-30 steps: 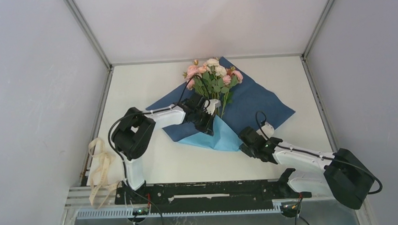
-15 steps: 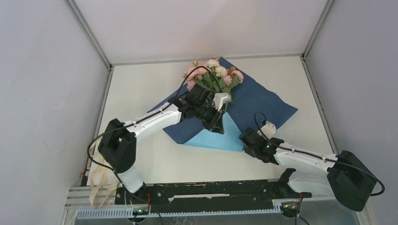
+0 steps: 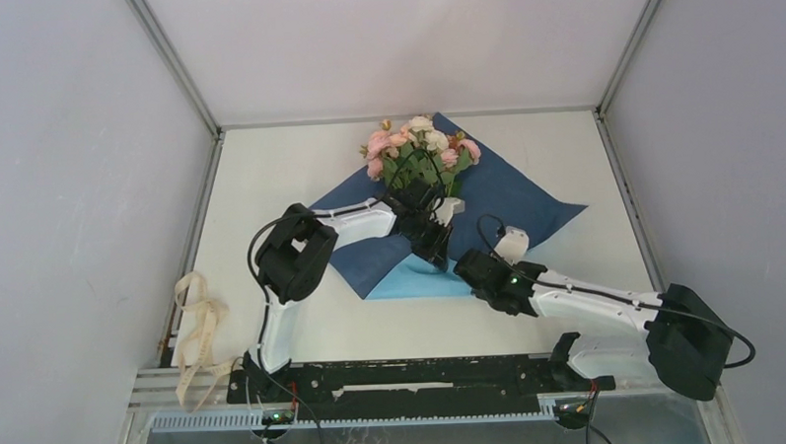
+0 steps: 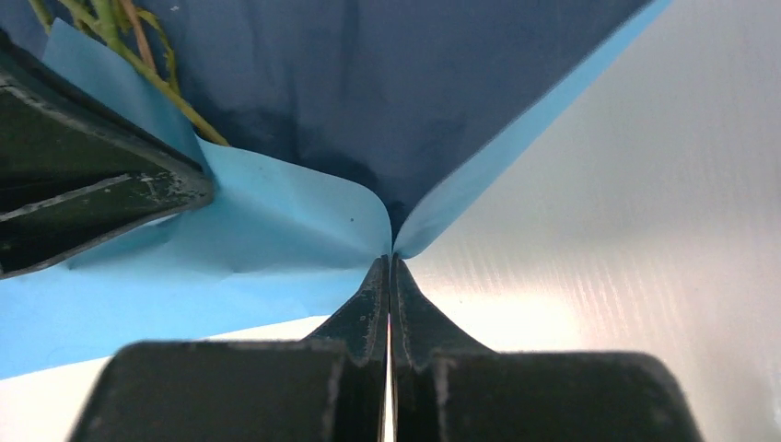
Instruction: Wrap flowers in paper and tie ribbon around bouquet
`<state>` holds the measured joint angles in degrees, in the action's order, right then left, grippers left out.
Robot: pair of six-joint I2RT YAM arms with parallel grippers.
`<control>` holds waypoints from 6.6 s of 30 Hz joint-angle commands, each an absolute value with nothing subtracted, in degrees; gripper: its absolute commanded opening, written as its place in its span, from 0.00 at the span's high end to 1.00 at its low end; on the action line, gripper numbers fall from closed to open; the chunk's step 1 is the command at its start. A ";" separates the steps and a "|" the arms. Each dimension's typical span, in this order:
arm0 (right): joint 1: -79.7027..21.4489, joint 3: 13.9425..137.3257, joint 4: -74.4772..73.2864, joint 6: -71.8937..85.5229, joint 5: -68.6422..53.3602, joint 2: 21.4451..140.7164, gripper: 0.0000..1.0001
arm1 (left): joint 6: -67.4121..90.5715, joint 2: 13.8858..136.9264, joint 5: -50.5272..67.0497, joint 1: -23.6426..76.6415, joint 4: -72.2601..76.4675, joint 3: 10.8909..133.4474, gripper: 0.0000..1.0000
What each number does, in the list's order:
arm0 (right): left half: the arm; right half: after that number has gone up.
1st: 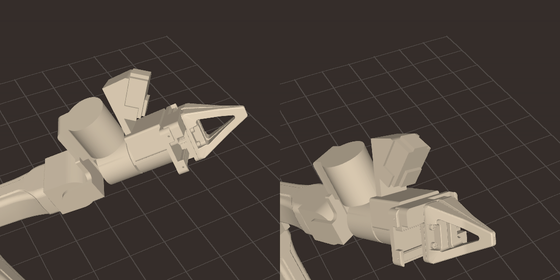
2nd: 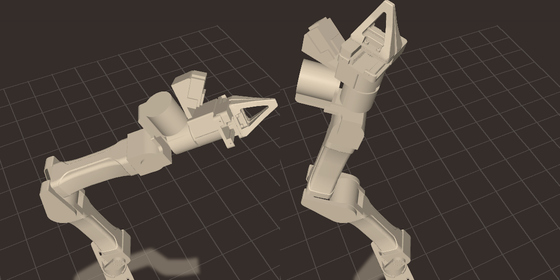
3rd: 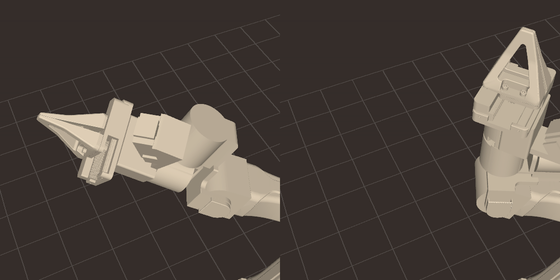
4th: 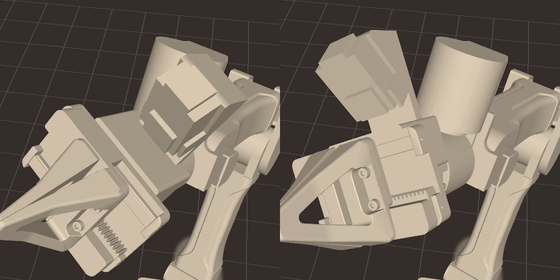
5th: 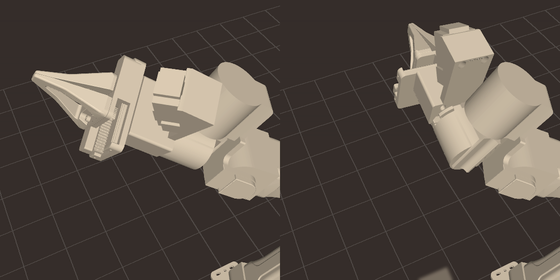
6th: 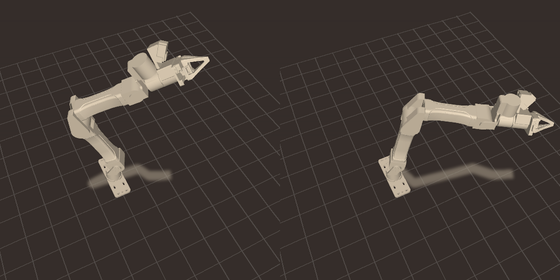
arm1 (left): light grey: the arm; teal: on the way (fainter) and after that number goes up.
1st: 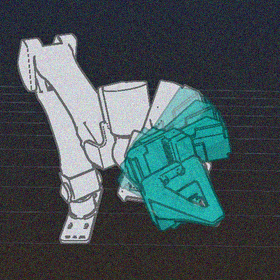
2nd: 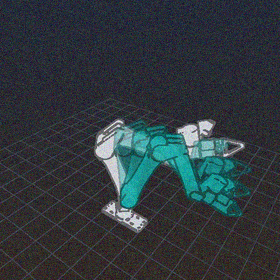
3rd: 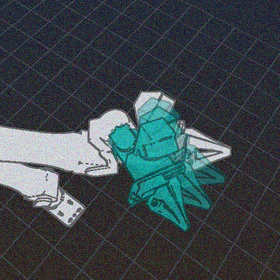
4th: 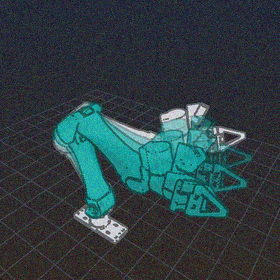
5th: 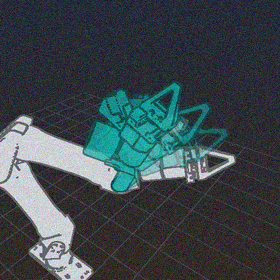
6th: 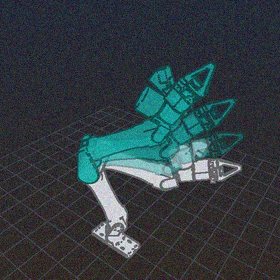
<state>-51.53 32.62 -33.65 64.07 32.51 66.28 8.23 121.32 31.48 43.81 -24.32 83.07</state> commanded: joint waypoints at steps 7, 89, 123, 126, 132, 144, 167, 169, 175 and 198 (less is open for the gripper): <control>-63.54 53.20 -41.96 39.92 48.15 83.00 1.00 | 8.98 123.66 29.53 41.86 -21.17 82.40 0.81; -62.21 59.20 -24.35 9.64 7.43 75.88 0.32 | 16.03 113.48 45.53 18.04 -9.35 67.19 1.00; -10.82 70.93 9.43 38.70 -34.95 115.75 0.72 | 8.81 113.73 38.87 18.63 -19.16 67.93 1.00; -7.87 77.07 9.84 41.17 -32.52 120.06 0.73 | 9.29 115.10 38.98 18.64 -19.61 68.18 1.00; -5.31 91.11 3.49 41.73 -28.73 128.77 0.72 | 8.33 116.73 39.47 18.64 -22.24 69.18 1.00; -2.57 86.34 -8.26 29.37 -30.89 119.52 0.08 | 9.01 115.12 39.87 18.63 -19.92 67.81 1.00; -7.91 69.05 -8.17 25.56 -36.90 110.43 0.83 | 12.07 113.39 35.85 18.50 -15.72 65.14 1.00; -8.31 69.17 -12.59 23.70 -32.99 107.63 0.50 | 12.13 113.43 35.66 18.42 -15.69 65.21 1.00; -21.59 68.52 -24.87 15.05 -10.35 95.18 0.40 | 11.35 111.50 34.03 18.37 -15.10 64.87 1.00; -35.26 59.95 -10.74 26.25 -24.05 107.37 1.00 | 30.76 87.79 26.86 3.64 -7.20 50.39 0.52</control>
<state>-34.61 60.77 -12.82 25.50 -25.45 107.57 17.76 94.54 29.87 10.04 -12.29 59.64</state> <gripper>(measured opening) 0.006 0.418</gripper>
